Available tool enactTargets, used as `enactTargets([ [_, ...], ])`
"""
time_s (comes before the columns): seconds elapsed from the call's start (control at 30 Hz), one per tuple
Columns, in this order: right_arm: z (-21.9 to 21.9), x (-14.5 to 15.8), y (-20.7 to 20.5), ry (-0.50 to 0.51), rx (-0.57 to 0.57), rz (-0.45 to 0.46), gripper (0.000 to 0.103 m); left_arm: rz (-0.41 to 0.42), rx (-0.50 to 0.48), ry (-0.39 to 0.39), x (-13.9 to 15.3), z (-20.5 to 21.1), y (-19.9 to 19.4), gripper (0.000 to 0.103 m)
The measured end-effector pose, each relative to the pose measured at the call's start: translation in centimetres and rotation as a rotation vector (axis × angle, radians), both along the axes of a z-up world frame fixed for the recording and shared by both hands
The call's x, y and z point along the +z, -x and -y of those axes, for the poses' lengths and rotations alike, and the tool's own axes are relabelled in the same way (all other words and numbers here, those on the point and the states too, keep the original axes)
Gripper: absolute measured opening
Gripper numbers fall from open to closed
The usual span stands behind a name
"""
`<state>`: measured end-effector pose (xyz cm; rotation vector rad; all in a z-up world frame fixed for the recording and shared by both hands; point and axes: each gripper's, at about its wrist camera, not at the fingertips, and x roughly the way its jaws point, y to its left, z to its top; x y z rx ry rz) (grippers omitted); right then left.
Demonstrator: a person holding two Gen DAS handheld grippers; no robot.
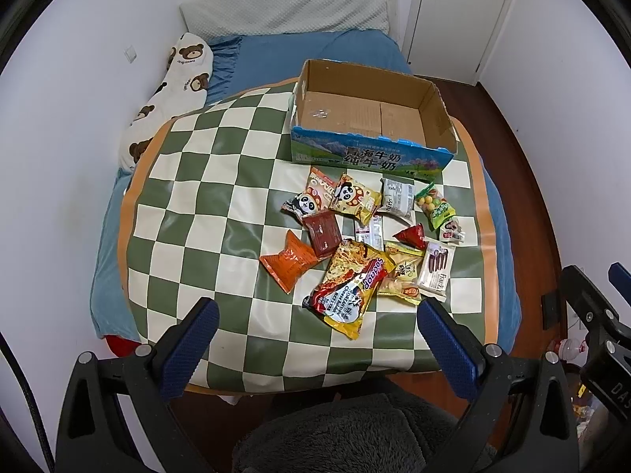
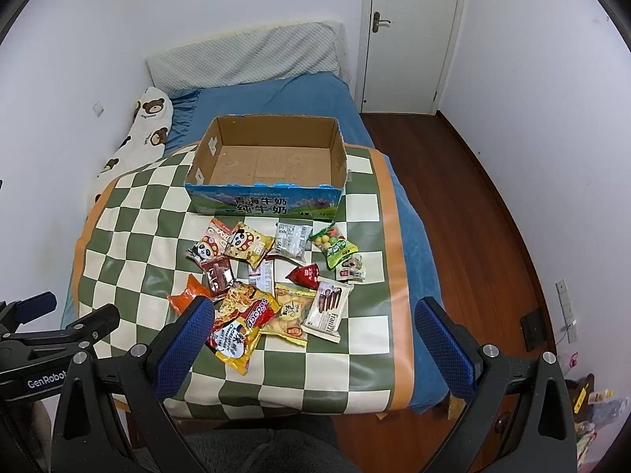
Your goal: Organize snacks
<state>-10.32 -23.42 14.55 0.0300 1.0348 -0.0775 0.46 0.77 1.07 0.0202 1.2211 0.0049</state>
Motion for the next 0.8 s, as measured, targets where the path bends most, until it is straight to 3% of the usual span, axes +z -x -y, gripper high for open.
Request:
enactTargets([
  [0.8, -0.26, -0.16, 0.36, -0.006, 0.002, -0.004, 0.103, 0.006, 0.0, -0.002, 0.44, -0.15, -0.03, 0.103],
])
